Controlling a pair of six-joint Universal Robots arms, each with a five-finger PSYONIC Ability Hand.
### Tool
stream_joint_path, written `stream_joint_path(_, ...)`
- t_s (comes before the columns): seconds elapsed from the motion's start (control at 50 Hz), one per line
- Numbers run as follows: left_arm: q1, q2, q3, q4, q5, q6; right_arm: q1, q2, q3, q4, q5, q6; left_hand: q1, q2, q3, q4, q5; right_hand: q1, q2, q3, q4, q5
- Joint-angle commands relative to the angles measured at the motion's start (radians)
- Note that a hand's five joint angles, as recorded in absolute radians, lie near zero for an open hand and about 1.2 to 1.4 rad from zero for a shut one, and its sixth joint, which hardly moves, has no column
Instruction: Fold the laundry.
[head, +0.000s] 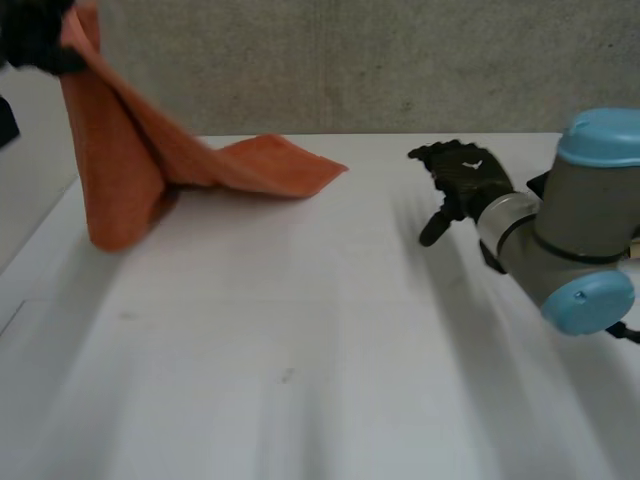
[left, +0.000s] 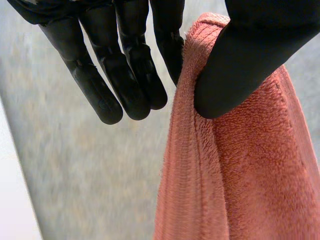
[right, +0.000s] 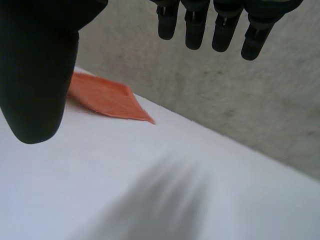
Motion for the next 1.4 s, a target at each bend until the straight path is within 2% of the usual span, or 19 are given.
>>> stream_joint_path(0.02, -0.043, 0.186, 0.024, -0.121, 0.056, -0.009, 0.093, 0.07, -0.03, 0.005, 0.0, 0.261, 0.243, 0.199, 0.205, 0.195, 0.24, -0.051, -0.033, -0.034, -0.034, -0.047)
stream_joint_path(0.2, -0.104, 0.318, 0.042, -0.223, 0.093, -0.023, 0.191, 0.198, -0.098, -0.001, 0.017, 0.421, 0.243, 0.199, 0.205, 0.195, 0.24, -0.051, -0.033, -0.034, -0.034, -0.047)
stream_joint_path(0.3, -0.135, 0.363, 0.042, -0.235, 0.093, -0.017, 0.193, 0.227, -0.118, 0.007, 0.116, 0.449, 0.243, 0.199, 0.205, 0.195, 0.24, -0.051, -0.033, -0.034, -0.034, -0.047)
stream_joint_path(0.38, -0.132, 0.367, 0.042, -0.237, 0.093, -0.01, 0.17, 0.192, -0.096, 0.025, 0.207, 0.43, 0.243, 0.199, 0.205, 0.195, 0.24, -0.051, -0.033, -0.034, -0.034, -0.047)
stream_joint_path(0.42, -0.128, 0.366, 0.044, -0.237, 0.093, -0.009, 0.151, 0.16, -0.079, 0.027, 0.219, 0.418, 0.243, 0.199, 0.205, 0.195, 0.24, -0.051, -0.033, -0.034, -0.034, -0.047)
stream_joint_path(0.44, -0.127, 0.366, 0.045, -0.238, 0.093, -0.009, 0.142, 0.143, -0.07, 0.028, 0.215, 0.411, 0.243, 0.199, 0.205, 0.195, 0.24, -0.051, -0.033, -0.034, -0.034, -0.047)
stream_joint_path(0.54, -0.132, 0.364, 0.059, -0.261, 0.09, -0.009, 0.134, 0.1, 0.023, 0.091, 0.062, 0.319, 0.243, 0.199, 0.205, 0.195, 0.24, -0.051, -0.033, -0.034, -0.034, -0.047)
stream_joint_path(0.62, -0.144, 0.364, 0.076, -0.275, 0.084, -0.009, 0.148, 0.06, 0.109, 0.113, -0.012, 0.292, 0.243, 0.199, 0.205, 0.195, 0.24, -0.051, -0.033, -0.034, -0.034, -0.047)
stream_joint_path(0.7, -0.158, 0.367, 0.103, -0.287, 0.073, -0.015, 0.179, 0.028, 0.174, 0.059, -0.012, 0.288, 0.243, 0.199, 0.205, 0.195, 0.24, -0.051, -0.033, -0.034, -0.034, -0.047)
stream_joint_path(0.82, -0.184, 0.369, 0.169, -0.338, 0.056, -0.026, 0.229, 0.058, 0.198, -0.047, -0.002, 0.297, 0.243, 0.199, 0.205, 0.195, 0.24, -0.051, -0.033, -0.034, -0.034, -0.047)
stream_joint_path(0.94, -0.211, 0.372, 0.248, -0.416, 0.047, -0.05, 0.271, 0.135, 0.137, -0.151, 0.054, 0.343, 0.243, 0.199, 0.205, 0.195, 0.24, -0.051, -0.033, -0.034, -0.034, -0.047)
stream_joint_path(1.1, -0.23, 0.386, 0.307, -0.439, 0.024, -0.096, 0.323, 0.242, 0.014, -0.17, 0.123, 0.435, 0.243, 0.199, 0.205, 0.195, 0.24, -0.051, -0.033, -0.034, -0.034, -0.047)
stream_joint_path(1.14, -0.231, 0.389, 0.323, -0.441, 0.015, -0.116, 0.332, 0.278, -0.018, -0.171, 0.135, 0.452, 0.243, 0.199, 0.205, 0.195, 0.24, 0.092, 0.11, 0.109, 0.109, 0.096)
stream_joint_path(1.2, -0.228, 0.389, 0.337, -0.439, 0.001, -0.147, 0.318, 0.31, -0.065, -0.164, 0.159, 0.479, 0.243, 0.199, 0.205, 0.195, 0.24, 0.503, 0.521, 0.52, 0.52, 0.507)
stream_joint_path(1.22, -0.227, 0.389, 0.338, -0.439, -0.007, -0.156, 0.309, 0.313, -0.072, -0.164, 0.164, 0.489, 0.243, 0.199, 0.205, 0.195, 0.24, 0.711, 0.729, 0.728, 0.727, 0.715)
stream_joint_path(1.24, -0.225, 0.39, 0.341, -0.439, -0.014, -0.164, 0.291, 0.311, -0.079, -0.164, 0.173, 0.502, 0.243, 0.199, 0.205, 0.195, 0.24, 1.166, 1.185, 1.184, 1.183, 1.17)
stream_joint_path(1.3, -0.216, 0.39, 0.335, -0.438, -0.02, -0.17, 0.257, 0.289, -0.061, -0.17, 0.198, 0.512, 0.243, 0.199, 0.205, 0.195, 0.24, 1.171, 1.189, 1.188, 1.188, 1.175)
stream_joint_path(1.38, -0.155, 0.386, 0.308, -0.438, -0.027, -0.162, 0.164, 0.119, 0.019, -0.197, 0.238, 0.438, 0.243, 0.199, 0.205, 0.195, 0.24, 1.171, 1.189, 1.188, 1.188, 1.175)
stream_joint_path(1.4, -0.117, 0.386, 0.291, -0.438, -0.024, -0.158, 0.089, 0.024, 0.057, -0.22, 0.236, 0.356, 0.243, 0.199, 0.205, 0.195, 0.24, 1.171, 1.189, 1.188, 1.188, 1.175)
